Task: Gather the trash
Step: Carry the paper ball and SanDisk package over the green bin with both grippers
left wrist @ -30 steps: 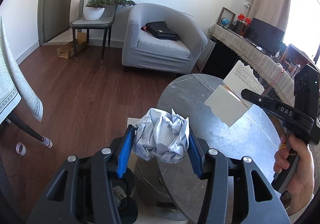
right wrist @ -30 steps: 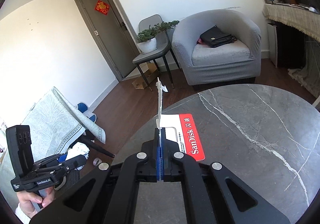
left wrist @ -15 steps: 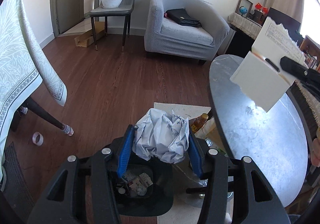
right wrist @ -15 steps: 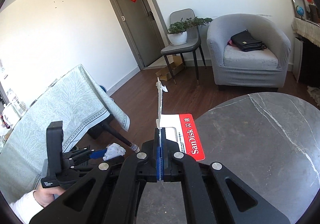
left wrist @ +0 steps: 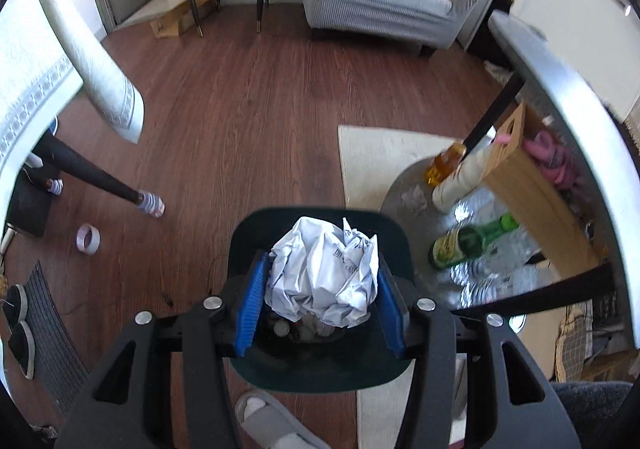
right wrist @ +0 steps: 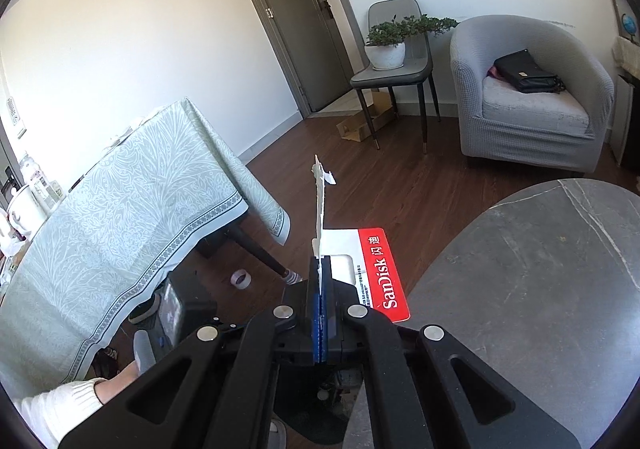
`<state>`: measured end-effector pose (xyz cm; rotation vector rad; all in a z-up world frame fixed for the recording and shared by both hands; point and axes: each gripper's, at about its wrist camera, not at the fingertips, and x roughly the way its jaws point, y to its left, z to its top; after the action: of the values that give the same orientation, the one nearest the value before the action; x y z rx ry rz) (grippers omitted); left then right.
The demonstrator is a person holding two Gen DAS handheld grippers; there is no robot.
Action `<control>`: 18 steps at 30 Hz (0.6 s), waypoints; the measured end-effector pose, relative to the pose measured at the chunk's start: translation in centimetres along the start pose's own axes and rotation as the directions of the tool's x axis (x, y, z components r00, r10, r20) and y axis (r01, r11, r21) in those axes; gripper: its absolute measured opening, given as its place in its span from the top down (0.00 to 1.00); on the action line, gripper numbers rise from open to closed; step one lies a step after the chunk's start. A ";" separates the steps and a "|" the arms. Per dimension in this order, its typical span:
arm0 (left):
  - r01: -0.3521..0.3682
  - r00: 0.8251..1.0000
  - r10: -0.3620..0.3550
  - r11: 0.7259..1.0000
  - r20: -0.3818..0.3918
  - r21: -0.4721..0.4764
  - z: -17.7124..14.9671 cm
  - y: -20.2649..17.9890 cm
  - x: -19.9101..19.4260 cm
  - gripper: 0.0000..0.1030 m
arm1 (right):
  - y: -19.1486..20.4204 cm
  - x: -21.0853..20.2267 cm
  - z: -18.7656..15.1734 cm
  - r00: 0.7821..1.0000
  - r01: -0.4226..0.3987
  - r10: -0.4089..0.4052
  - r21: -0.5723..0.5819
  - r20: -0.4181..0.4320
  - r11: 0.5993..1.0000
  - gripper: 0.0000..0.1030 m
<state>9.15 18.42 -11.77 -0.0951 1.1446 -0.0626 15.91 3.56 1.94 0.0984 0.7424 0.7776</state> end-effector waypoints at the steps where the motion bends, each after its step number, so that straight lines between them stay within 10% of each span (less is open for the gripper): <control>1: -0.004 1.000 0.004 1.000 -0.017 0.002 -0.2 0.2 0.5 0.48 | 0.2 0.3 0.0 1.000 -0.006 0.006 0.003 -0.007 1.000 1.00; 18: -0.026 0.977 0.032 0.999 -0.210 0.031 -4.2 3.9 5.0 0.45 | 3.7 8.7 -1.7 0.985 0.005 -0.009 -0.021 -0.171 1.000 1.00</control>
<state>7.37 21.59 -18.41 -0.0469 1.3559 -0.0637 16.73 11.73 -3.07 0.0102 0.8971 0.7932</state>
